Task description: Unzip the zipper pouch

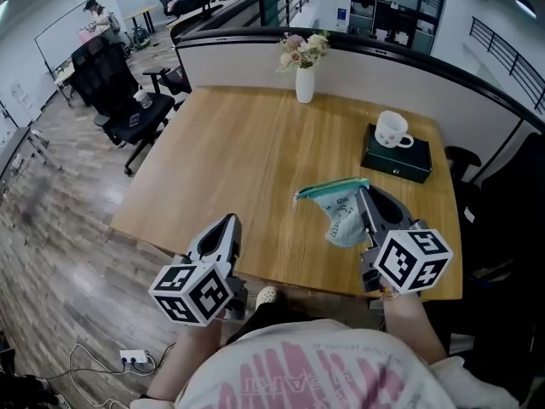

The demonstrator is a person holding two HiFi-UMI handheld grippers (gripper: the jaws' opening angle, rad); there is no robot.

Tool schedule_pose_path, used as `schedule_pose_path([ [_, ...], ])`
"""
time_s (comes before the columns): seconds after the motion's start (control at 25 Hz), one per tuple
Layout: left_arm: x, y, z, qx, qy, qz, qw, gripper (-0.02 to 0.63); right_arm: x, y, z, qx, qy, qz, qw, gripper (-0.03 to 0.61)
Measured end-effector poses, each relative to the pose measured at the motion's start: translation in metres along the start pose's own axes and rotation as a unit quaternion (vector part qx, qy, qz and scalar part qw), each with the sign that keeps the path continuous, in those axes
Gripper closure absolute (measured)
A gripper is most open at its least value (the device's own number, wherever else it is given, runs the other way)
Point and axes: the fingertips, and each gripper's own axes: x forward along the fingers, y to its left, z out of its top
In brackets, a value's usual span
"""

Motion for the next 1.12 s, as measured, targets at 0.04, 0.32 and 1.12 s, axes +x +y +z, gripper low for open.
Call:
schedule_pose_path([
  [0.04, 0.0, 0.0, -0.002, -0.004, 0.001, -0.002, 1.0, 0.612, -0.001, -0.001, -0.002, 0.001, 0.002, -0.003, 1.0, 0.558],
  [0.32, 0.004, 0.002, -0.007, -0.019, 0.009, -0.006, 0.9997, 0.612, -0.001, -0.006, -0.008, 0.003, 0.013, -0.014, 1.0, 0.56],
  [1.12, 0.0, -0.002, -0.019, -0.029, 0.017, -0.013, 0.9994, 0.612, -0.009, 0.004, -0.011, 0.009, 0.015, 0.003, 1.0, 0.56],
])
